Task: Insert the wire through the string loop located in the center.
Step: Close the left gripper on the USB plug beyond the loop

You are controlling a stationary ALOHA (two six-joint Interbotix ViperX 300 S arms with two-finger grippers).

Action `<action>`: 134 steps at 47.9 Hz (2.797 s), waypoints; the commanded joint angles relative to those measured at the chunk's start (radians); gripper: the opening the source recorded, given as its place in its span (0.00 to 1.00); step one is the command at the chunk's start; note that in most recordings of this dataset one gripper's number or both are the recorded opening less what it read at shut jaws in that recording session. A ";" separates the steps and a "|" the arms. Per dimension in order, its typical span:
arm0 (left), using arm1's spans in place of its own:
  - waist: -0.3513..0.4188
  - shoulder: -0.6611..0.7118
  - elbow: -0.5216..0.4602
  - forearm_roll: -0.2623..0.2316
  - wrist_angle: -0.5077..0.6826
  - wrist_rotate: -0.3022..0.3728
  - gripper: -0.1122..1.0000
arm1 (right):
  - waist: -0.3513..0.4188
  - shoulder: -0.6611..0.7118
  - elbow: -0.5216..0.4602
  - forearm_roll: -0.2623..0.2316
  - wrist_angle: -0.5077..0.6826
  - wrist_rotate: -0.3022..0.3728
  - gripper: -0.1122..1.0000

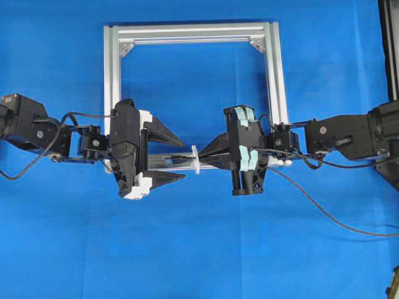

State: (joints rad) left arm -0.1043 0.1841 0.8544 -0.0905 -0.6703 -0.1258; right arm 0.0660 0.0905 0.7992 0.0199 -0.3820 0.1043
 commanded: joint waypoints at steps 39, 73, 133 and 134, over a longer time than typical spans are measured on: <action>-0.002 -0.014 -0.015 0.002 0.000 -0.002 0.92 | -0.002 -0.012 -0.015 -0.002 -0.009 0.000 0.08; -0.002 -0.012 -0.025 0.002 0.058 -0.002 0.81 | -0.002 -0.012 -0.017 -0.002 -0.009 0.000 0.08; -0.002 -0.014 -0.026 0.003 0.060 0.000 0.17 | 0.000 -0.032 0.002 0.008 0.031 0.012 0.96; 0.000 -0.017 -0.023 0.003 0.061 0.000 0.17 | 0.002 -0.034 0.003 0.009 0.031 0.014 0.96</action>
State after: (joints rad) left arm -0.1043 0.1856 0.8422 -0.0890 -0.6059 -0.1243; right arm 0.0644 0.0890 0.8069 0.0245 -0.3482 0.1166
